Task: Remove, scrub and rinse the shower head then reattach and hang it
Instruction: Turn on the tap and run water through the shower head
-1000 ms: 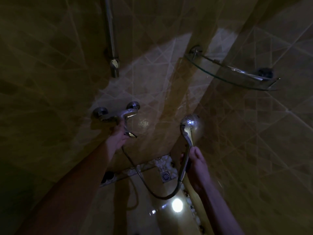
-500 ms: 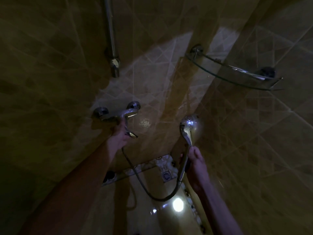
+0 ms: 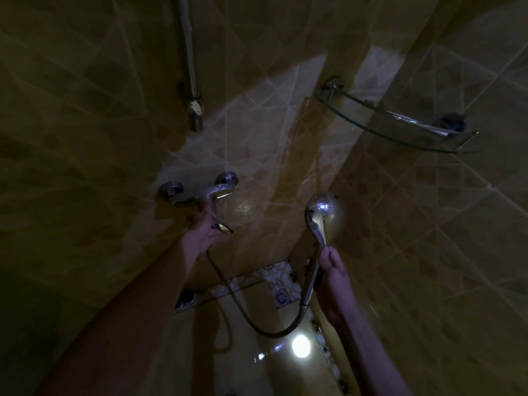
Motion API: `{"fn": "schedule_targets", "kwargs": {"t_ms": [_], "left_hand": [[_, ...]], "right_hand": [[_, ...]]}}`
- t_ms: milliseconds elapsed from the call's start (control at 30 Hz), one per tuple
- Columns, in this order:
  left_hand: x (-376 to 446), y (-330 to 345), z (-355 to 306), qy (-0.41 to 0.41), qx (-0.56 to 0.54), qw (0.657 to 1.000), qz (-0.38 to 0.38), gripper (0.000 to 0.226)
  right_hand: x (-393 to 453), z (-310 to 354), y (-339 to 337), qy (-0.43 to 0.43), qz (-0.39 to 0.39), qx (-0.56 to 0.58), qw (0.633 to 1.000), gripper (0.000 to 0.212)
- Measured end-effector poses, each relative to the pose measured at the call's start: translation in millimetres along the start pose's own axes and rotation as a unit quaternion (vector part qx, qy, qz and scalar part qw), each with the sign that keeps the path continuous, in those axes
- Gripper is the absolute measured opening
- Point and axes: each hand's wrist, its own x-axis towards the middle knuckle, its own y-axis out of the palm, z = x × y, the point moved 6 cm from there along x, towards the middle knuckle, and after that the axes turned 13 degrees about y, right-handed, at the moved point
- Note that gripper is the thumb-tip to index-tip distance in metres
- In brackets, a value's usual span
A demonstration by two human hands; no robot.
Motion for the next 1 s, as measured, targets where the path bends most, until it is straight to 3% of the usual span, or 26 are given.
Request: {"fn": "schedule_targets", "kwargs": {"t_ms": [233, 400, 833, 1000], "left_hand": [[-1.5, -2.8, -2.3, -0.005, -0.017, 1.0, -0.007, 0.092], [-4.5, 0.9, -2.6, 0.004, -0.013, 1.0, 0.006, 0.085], [5.1, -5.1, 3.6, 0.004, -0.02, 1.0, 0.002, 0.094], [2.2, -0.2, 3.1, 0.003, -0.028, 1.0, 0.004, 0.084]], "right_hand": [[-1.0, 2.6, -4.0, 0.003, -0.01, -0.001, 1.0, 0.02], [-0.1, 3.2, -6.3, 0.0, -0.016, -0.008, 1.0, 0.022], [1.5, -0.7, -0.7, 0.028, 0.008, 0.073, 0.997, 0.022], [5.1, -6.5, -0.8, 0.046, 0.003, 0.065, 0.997, 0.021]]}}
